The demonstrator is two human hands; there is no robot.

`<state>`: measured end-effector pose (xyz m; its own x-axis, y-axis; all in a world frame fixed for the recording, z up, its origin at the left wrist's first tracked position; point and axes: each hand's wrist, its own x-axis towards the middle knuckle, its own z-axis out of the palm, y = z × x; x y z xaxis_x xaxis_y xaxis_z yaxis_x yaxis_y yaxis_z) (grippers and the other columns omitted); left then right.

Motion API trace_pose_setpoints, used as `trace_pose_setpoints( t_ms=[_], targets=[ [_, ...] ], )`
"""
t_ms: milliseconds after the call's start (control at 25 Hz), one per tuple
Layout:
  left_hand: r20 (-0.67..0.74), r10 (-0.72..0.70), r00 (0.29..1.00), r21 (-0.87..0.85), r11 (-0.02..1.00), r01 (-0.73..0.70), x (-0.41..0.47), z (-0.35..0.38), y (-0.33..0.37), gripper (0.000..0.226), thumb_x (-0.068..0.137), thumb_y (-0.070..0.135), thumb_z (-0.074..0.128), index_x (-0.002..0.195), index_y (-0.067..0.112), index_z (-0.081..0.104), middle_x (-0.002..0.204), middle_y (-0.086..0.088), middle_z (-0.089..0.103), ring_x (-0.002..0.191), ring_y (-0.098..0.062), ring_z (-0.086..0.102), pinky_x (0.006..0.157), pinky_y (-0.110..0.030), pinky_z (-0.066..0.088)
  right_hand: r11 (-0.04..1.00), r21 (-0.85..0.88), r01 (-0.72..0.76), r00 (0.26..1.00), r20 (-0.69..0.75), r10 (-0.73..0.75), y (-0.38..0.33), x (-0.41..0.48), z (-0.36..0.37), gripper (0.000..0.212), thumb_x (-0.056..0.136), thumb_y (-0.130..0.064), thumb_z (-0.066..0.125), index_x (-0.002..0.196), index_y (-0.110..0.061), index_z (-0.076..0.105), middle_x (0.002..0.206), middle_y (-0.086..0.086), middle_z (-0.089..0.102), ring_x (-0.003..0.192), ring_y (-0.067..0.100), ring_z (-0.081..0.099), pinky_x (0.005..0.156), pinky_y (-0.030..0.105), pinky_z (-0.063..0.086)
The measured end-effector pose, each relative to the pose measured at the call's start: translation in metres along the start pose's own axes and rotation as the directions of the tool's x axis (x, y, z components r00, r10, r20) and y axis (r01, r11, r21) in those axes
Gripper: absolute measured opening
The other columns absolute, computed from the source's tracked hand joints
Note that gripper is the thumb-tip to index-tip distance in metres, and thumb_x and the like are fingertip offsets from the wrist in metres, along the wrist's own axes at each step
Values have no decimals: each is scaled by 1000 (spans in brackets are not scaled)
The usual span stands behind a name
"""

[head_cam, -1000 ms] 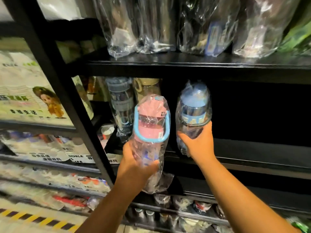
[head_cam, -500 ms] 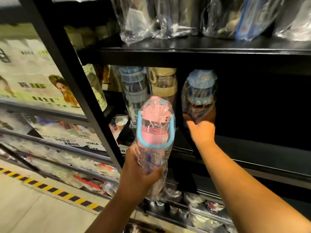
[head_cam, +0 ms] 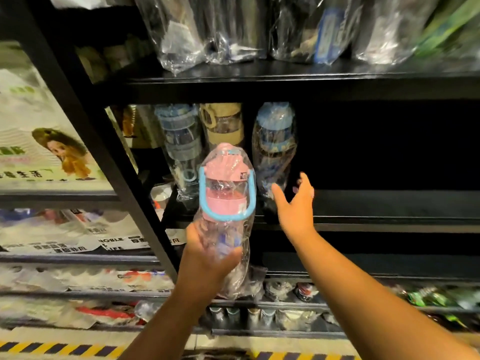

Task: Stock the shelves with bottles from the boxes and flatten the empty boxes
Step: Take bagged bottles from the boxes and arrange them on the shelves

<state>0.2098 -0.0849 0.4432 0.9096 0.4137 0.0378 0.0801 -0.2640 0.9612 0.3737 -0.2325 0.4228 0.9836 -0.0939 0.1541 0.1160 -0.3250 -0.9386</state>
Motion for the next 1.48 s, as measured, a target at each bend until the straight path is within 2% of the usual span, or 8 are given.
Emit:
trace_pose_setpoints(
  t_ms=[120,320,560,800,1000,1160,1360,1480],
  targets=[
    [51,87,995,36,995,-89,1,5,3,66,68,28,86,116,30,42,108,17,58,93,12,59,75,-2,44,966,246,-78,996,62,65,-3,-57,-12,46,93,-47,58,132,-23,50,143,4,47,128,15,50,108,31,39],
    [313,64,948,-23,998,-60,12,21,12,69,71,12,83,124,31,43,112,12,65,96,3,65,83,-20,53,905,417,-80,971,239,-24,-29,-108,-32,69,79,-59,62,137,-24,49,128,-1,64,117,14,63,92,33,53],
    [588,207,782,-118,978,-170,24,48,33,61,84,20,77,133,36,45,123,16,64,107,6,62,86,-13,50,907,420,26,998,-55,-3,-38,-80,-62,69,72,-31,82,132,-13,54,123,8,68,113,24,66,98,49,53],
    [430,406,806,460,670,-583,90,58,-4,36,96,42,57,127,24,59,128,7,58,121,-16,52,100,-39,46,949,232,213,930,-346,-124,-34,-25,-80,81,75,-15,83,140,-19,36,132,2,54,118,9,57,97,20,49],
    [478,348,807,746,324,-582,107,74,-33,59,87,61,51,135,26,52,139,5,48,127,-21,46,102,-40,41,967,111,227,950,-244,-195,-2,16,-64,88,78,-19,83,147,-21,29,135,-10,48,125,5,49,104,19,43],
    [461,433,775,764,251,-594,108,77,-41,65,79,65,53,129,23,57,133,0,54,120,-24,53,92,-42,47,984,15,180,967,-187,-174,25,26,-61,85,79,-38,79,147,-22,31,141,-1,46,132,14,43,110,35,39],
    [417,514,750,766,245,-594,106,81,-44,64,71,58,64,121,18,64,126,-2,59,112,-26,58,86,-41,48,963,-152,222,974,-17,-227,42,25,-76,85,78,-24,82,148,-17,33,138,1,38,114,-11,37,94,0,30],
    [416,484,770,768,266,-582,107,82,-42,64,69,56,65,121,20,64,126,-1,59,112,-25,58,86,-40,48,967,-187,175,982,-32,-184,38,43,-79,64,81,-28,79,133,-14,44,128,3,50,108,7,50,87,21,43]
  ],
)
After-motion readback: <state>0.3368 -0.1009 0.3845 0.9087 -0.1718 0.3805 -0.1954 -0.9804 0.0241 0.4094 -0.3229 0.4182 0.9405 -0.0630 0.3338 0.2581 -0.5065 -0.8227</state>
